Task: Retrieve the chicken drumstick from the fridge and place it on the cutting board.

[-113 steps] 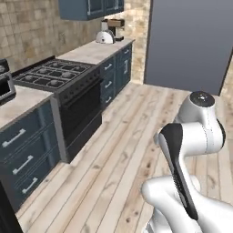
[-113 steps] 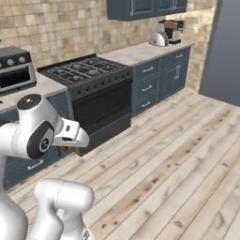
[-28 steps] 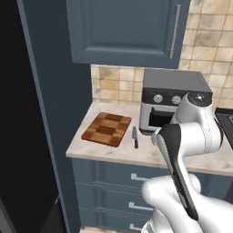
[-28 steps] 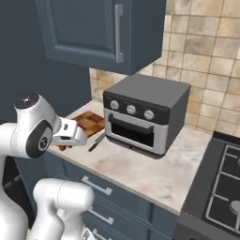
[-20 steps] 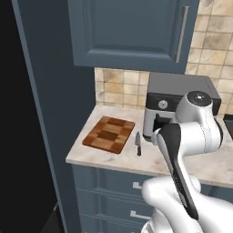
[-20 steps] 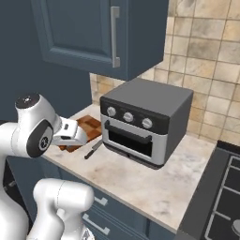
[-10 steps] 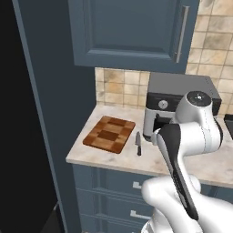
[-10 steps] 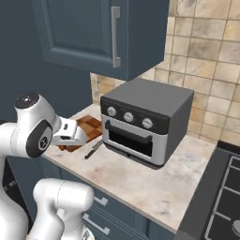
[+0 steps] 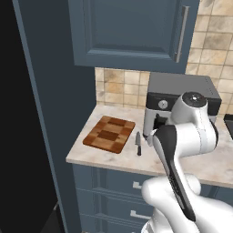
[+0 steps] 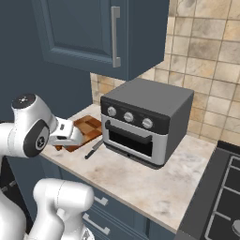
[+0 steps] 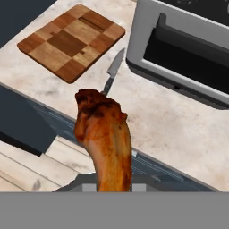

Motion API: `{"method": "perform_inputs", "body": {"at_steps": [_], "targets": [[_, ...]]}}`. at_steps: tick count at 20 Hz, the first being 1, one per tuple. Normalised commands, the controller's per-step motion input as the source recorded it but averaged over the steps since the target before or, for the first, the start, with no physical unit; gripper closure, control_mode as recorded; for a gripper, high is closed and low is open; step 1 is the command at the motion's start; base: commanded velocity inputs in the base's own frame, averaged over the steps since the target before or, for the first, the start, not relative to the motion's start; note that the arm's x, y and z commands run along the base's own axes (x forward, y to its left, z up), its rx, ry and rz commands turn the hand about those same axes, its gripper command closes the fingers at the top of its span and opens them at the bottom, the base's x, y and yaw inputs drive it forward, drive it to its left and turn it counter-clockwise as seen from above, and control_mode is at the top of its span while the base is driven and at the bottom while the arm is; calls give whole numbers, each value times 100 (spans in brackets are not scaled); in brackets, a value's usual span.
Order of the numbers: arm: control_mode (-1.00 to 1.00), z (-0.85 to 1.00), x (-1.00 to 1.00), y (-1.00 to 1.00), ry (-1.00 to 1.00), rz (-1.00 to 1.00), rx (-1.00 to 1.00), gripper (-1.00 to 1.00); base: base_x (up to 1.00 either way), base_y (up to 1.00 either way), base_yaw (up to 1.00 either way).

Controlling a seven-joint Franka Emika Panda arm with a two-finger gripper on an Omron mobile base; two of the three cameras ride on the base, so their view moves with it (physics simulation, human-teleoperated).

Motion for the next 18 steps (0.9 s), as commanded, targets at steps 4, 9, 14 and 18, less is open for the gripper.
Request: {"method": "perform_inputs", "body": {"at_steps": [4,9,14,18], "targets": [[-100,-13,24,69,-3,-2,0,100,0,0,0],[-100,-6,46,53,-8,-3,1,100,0,0,0],[-100,0,72,9,1,-4,0,100,0,0,0],[-100,0,68,0,16,-3,0,100,0,0,0]]}}
